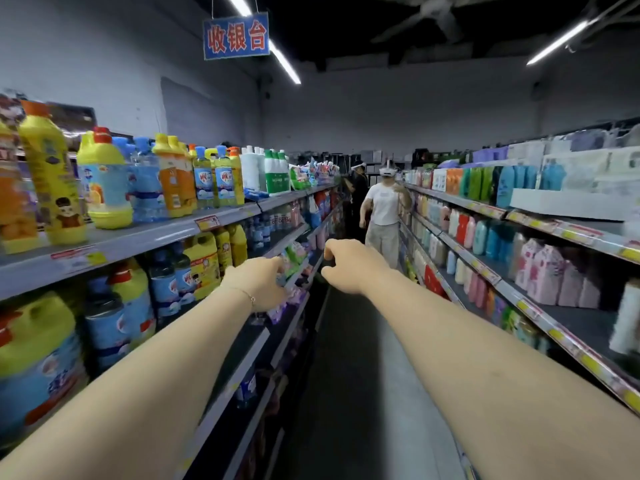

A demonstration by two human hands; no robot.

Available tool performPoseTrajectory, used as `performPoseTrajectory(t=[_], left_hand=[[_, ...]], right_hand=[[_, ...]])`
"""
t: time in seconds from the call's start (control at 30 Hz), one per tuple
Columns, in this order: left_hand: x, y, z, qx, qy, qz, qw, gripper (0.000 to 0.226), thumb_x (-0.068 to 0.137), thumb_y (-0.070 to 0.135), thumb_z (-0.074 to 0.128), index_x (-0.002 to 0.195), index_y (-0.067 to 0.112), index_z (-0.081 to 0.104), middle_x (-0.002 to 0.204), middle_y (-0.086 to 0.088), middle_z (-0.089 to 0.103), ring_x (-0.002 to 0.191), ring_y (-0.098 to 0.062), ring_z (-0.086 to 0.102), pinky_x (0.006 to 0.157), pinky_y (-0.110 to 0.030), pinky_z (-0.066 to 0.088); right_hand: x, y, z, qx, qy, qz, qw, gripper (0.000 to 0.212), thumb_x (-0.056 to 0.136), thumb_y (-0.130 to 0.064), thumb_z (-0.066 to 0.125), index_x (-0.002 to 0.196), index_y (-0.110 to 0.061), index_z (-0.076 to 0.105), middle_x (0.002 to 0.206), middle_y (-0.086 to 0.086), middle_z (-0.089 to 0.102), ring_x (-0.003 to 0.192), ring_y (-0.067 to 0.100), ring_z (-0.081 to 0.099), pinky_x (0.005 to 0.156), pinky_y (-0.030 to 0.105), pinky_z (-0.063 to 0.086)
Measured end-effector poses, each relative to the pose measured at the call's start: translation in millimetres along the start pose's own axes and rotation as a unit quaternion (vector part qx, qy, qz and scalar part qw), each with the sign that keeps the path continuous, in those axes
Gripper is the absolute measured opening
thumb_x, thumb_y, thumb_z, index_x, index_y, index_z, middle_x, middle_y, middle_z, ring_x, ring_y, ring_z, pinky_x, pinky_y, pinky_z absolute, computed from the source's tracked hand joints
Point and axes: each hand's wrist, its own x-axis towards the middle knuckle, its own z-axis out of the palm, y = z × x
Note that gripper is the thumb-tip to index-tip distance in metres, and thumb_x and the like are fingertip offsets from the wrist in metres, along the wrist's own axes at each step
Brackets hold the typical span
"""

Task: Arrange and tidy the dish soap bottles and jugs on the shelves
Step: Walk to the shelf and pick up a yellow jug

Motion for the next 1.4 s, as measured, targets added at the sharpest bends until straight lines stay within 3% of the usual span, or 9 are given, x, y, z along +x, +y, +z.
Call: performPoseTrajectory(t=[0.2,0.33,0.6,0.73,0.83,1.0,1.13,1.27,1.4], left_hand=[[155.7,-0.5,1.4,0.020,0.031,-0.017,0.999,0.036,0.090,0.036,0.052,0.124,0.025,0.047,0.121,-0.001,0.057,0.104,-0.024,0.054,0.087,-0.043,0.049],[243.3,1.9,4.4,0.015,0.061,-0.023,0.998,0.037,0.089,0.037,0.054,0.122,0.022,0.048,0.119,-0.003,0.057,0.101,-0.023,0.054,0.073,-0.034,0.045],[366.7,-43.1,38.7,0.044,0.061,-0.107,0.991,0.041,0.091,0.036,0.052,0.130,0.023,0.046,0.129,-0.003,0.054,0.115,-0.026,0.052,0.089,-0.040,0.045],[428.2,-84.4,45.2,0.058,0.103,-0.130,0.984,0.037,0.088,0.032,0.052,0.124,0.023,0.050,0.126,-0.003,0.055,0.112,-0.027,0.053,0.087,-0.039,0.045],[475.4,-119.1,39.3,0.079,0.156,-0.147,0.974,0.034,0.089,0.032,0.050,0.122,0.023,0.052,0.123,-0.004,0.057,0.110,-0.028,0.055,0.086,-0.038,0.045],[534.8,-173.5,28.7,0.118,0.243,-0.185,0.945,0.027,0.089,0.029,0.051,0.113,0.018,0.057,0.114,-0.007,0.061,0.104,-0.029,0.056,0.082,-0.037,0.043],[559.7,-214.3,35.6,0.122,0.266,-0.197,0.936,0.019,0.089,0.028,0.054,0.100,0.014,0.062,0.103,-0.006,0.064,0.092,-0.028,0.058,0.072,-0.033,0.045],[572.8,-240.1,44.7,0.172,0.286,-0.192,0.923,0.015,0.089,0.030,0.054,0.088,0.017,0.060,0.089,-0.003,0.064,0.075,-0.024,0.056,0.060,-0.030,0.043],[586.2,-249.1,45.4,0.221,0.329,-0.203,0.895,0.015,0.086,0.034,0.051,0.079,0.021,0.051,0.074,-0.001,0.064,0.065,-0.029,0.057,0.056,-0.029,0.038]], right_hand=[[140.0,70.2,12.0,-0.022,0.001,-0.049,0.999,0.022,0.092,-0.031,0.048,0.108,-0.017,0.049,0.112,0.004,0.057,0.092,0.026,0.055,0.081,0.039,0.040],[222.6,105.0,25.2,-0.013,0.014,-0.074,0.997,0.027,0.091,-0.031,0.048,0.115,-0.018,0.050,0.114,0.005,0.057,0.094,0.027,0.056,0.078,0.037,0.044],[368.9,127.9,83.4,0.005,-0.009,-0.130,0.991,0.029,0.093,-0.031,0.048,0.117,-0.016,0.050,0.115,0.004,0.057,0.087,0.026,0.054,0.075,0.036,0.043],[448.1,125.9,114.0,0.012,-0.003,-0.160,0.987,0.029,0.091,-0.030,0.048,0.116,-0.016,0.051,0.119,0.007,0.058,0.098,0.029,0.056,0.080,0.038,0.045],[513.8,116.8,126.9,0.022,-0.001,-0.185,0.982,0.028,0.091,-0.029,0.048,0.116,-0.017,0.051,0.119,0.006,0.057,0.096,0.028,0.055,0.073,0.034,0.041],[619.4,84.7,144.2,0.040,0.016,-0.246,0.968,0.025,0.090,-0.030,0.050,0.112,-0.018,0.053,0.116,0.006,0.057,0.097,0.028,0.055,0.077,0.036,0.046],[683.4,56.7,169.7,0.071,0.005,-0.288,0.955,0.026,0.090,-0.029,0.049,0.113,-0.017,0.054,0.114,0.005,0.055,0.098,0.027,0.054,0.077,0.035,0.044],[734.0,33.0,195.5,0.112,0.009,-0.329,0.938,0.019,0.088,-0.030,0.051,0.100,-0.016,0.056,0.109,0.007,0.057,0.093,0.028,0.055,0.082,0.040,0.049],[776.7,13.5,209.8,0.172,0.069,-0.387,0.903,0.022,0.085,-0.035,0.053,0.088,-0.015,0.060,0.095,0.008,0.063,0.090,0.030,0.059,0.070,0.035,0.048]])
